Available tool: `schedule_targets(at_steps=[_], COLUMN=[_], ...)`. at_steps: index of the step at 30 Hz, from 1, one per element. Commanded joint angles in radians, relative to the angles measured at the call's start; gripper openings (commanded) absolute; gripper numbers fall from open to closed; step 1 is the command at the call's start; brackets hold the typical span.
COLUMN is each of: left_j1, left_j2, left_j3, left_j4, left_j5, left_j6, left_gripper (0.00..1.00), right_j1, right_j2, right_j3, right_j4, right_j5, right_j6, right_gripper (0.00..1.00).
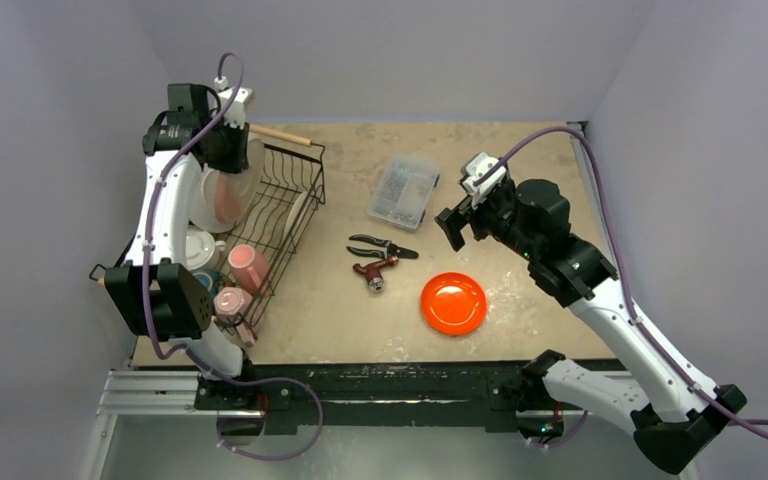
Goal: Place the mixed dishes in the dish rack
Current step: Insert the plate into the dish rack.
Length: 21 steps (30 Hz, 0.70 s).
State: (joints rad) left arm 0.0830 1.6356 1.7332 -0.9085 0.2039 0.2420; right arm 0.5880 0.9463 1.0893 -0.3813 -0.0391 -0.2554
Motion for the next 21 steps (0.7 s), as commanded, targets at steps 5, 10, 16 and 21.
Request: schedule_targets(at_steps=[5, 10, 16, 21], left_j1=[0.020, 0.027, 0.032, 0.036], left_j2=[0.040, 0.049, 0.049, 0.068], left_j3=[-0.015, -0.036, -0.074, -0.080], left_j4=[0.108, 0.114, 0.150, 0.151], left_j5=[0.103, 0.101, 0.094, 0.086], left_j6=[-0.003, 0.027, 0.025, 0.029], left_gripper=[0.00, 0.00, 0.00, 0.00], right_j1=[-0.006, -0.006, -0.008, -0.007], right_j2=[0.053, 0.070, 0.086, 0.098], right_j3=[0.048, 0.064, 0.085, 0.098], right_j4=[0.021, 0.014, 0.004, -0.002], right_j5=[-0.001, -0.001, 0.001, -0.001], right_j6=[-0.006, -0.003, -0.005, -0.004], right_gripper=[0.99, 0.99, 0.99, 0.99])
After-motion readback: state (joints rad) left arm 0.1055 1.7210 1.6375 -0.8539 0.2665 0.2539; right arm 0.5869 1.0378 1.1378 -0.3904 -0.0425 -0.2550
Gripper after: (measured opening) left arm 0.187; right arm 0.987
